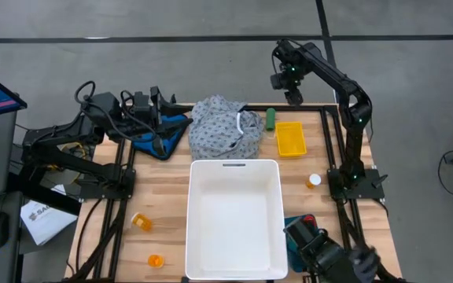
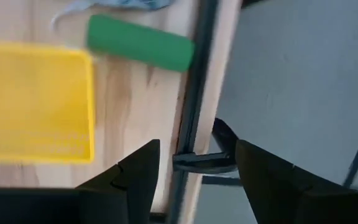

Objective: Pick & place medical supplies in basket/bin
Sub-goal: Put the green bandage into the blue bin

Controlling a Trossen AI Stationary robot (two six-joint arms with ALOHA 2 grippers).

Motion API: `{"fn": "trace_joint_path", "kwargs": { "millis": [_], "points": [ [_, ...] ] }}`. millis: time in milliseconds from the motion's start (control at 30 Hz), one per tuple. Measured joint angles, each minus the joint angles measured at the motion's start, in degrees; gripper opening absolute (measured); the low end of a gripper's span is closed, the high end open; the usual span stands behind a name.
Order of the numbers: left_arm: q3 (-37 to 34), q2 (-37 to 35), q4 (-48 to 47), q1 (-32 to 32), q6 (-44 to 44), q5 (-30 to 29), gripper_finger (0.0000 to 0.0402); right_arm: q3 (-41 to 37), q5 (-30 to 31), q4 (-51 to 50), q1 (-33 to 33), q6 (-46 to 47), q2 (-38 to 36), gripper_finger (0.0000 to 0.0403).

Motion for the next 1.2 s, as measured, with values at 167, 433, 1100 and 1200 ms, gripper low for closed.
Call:
{"fn": "trace_joint_path", "kwargs": {
  "millis": [167, 433, 1100, 1200],
  "points": [
    [0.0, 0.0, 0.0, 0.0, 0.1, 0.0, 0.0155, 0.0, 2.0, 1.3, -0.3, 5.5, 0.0, 0.0207],
    [0.0, 0.0, 0.0, 0.0, 0.0, 0.0, 0.0155, 0.0, 1.6, 0.1, 0.3, -8.9, 0.0, 0.0207],
    [0.0, 0.0, 0.0, 0.1, 0.0, -0.3, 0.0155, 0.0, 1.5, -0.8, -1.3, -19.1, 0.0, 0.0207],
    [0.0, 0.0, 0.0, 0.1, 0.0, -0.2, 0.0155, 0.0, -0.3, 0.6, -2.0, -18.8, 0.0, 0.0207]
  ]
}}
